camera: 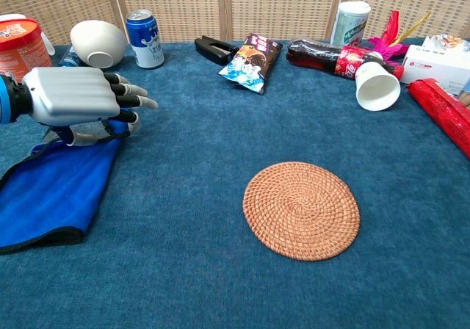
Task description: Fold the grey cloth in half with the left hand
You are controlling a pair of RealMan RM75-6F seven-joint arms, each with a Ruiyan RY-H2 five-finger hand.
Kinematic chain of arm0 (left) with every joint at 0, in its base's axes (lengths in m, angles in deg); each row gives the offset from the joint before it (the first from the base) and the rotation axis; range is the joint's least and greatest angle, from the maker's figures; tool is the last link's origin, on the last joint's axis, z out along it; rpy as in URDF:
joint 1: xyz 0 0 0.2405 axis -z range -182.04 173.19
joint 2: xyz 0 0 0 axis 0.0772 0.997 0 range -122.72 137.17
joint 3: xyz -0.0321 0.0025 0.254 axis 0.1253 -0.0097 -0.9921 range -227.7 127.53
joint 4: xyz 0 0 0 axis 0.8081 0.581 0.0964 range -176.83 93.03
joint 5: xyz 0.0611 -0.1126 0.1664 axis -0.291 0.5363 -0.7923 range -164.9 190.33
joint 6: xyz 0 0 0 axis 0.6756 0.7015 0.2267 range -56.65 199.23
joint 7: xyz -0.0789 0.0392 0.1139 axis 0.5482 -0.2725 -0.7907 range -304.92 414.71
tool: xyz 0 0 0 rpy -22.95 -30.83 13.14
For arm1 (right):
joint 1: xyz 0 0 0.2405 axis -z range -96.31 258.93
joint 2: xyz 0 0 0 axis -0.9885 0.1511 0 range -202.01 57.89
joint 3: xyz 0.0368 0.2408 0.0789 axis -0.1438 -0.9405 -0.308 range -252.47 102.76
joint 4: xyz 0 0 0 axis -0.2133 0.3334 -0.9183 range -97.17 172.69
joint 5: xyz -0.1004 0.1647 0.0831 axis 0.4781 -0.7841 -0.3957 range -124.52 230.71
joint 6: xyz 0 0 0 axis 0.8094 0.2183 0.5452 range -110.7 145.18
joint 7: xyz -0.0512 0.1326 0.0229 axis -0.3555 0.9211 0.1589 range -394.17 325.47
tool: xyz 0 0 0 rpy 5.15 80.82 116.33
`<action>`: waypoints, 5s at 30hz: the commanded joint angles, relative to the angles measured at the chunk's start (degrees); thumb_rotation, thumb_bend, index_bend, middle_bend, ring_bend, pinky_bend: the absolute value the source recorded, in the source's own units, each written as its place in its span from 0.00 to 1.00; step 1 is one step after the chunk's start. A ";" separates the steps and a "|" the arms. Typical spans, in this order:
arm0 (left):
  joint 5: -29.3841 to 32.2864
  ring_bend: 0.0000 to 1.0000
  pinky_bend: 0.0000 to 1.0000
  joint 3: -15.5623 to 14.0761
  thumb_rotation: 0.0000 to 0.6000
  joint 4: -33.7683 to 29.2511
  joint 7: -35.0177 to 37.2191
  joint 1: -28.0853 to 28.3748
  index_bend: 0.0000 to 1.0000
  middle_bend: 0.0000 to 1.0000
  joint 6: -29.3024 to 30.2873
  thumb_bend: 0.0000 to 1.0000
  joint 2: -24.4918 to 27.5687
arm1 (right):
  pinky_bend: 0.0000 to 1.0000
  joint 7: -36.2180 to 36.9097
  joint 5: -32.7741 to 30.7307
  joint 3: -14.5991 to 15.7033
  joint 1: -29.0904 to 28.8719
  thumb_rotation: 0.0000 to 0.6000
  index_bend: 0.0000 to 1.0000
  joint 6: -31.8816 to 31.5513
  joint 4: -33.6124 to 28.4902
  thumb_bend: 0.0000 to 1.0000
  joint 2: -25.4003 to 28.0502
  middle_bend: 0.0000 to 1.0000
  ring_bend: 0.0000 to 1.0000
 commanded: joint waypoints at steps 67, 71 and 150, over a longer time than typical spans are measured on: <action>0.26 0.00 0.18 -1.33 1.00 3.58 0.83 -2.89 0.60 0.00 5.58 0.48 1.85 | 0.00 -0.57 1.10 0.73 -0.33 1.00 0.03 0.36 -0.42 0.00 -0.21 0.00 0.00; 0.29 0.00 0.19 -1.51 1.00 3.88 1.08 -3.23 0.60 0.00 5.74 0.48 2.03 | 0.00 -0.85 1.12 0.79 -0.37 1.00 0.03 0.41 -0.47 0.00 -0.32 0.00 0.00; 13.07 0.00 0.09 5.81 1.00 -3.97 4.81 -12.23 0.04 0.00 10.99 0.36 10.92 | 0.00 -8.93 -1.00 0.27 -0.85 1.00 0.03 -0.91 0.94 0.00 -3.55 0.00 0.00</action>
